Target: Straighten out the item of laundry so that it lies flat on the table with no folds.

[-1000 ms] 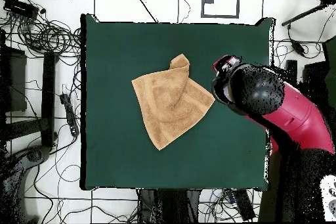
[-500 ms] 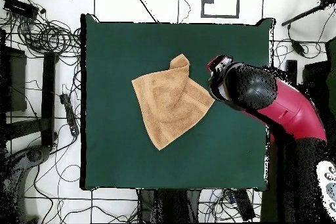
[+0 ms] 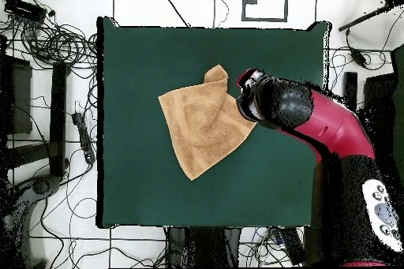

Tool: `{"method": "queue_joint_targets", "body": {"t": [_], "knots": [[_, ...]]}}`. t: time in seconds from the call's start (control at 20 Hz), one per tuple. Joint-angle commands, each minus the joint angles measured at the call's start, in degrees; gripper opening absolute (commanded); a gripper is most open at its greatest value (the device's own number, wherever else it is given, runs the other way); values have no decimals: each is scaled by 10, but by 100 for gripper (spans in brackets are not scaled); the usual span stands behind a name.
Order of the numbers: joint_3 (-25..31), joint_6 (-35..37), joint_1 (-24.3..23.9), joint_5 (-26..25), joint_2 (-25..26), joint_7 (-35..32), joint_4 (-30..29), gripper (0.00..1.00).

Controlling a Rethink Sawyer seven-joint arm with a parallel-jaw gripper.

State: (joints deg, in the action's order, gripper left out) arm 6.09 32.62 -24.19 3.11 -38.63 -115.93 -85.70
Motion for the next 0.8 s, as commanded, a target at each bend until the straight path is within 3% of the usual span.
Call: {"method": "queue_joint_targets", "body": {"t": [0.05, 0.45, 0.8], "knots": [[75, -39, 14, -19, 54, -1, -65, 100], [98, -57, -6, -34, 82, 19, -57, 100], [63, -18, 8, -40, 67, 6, -51, 100]]}}
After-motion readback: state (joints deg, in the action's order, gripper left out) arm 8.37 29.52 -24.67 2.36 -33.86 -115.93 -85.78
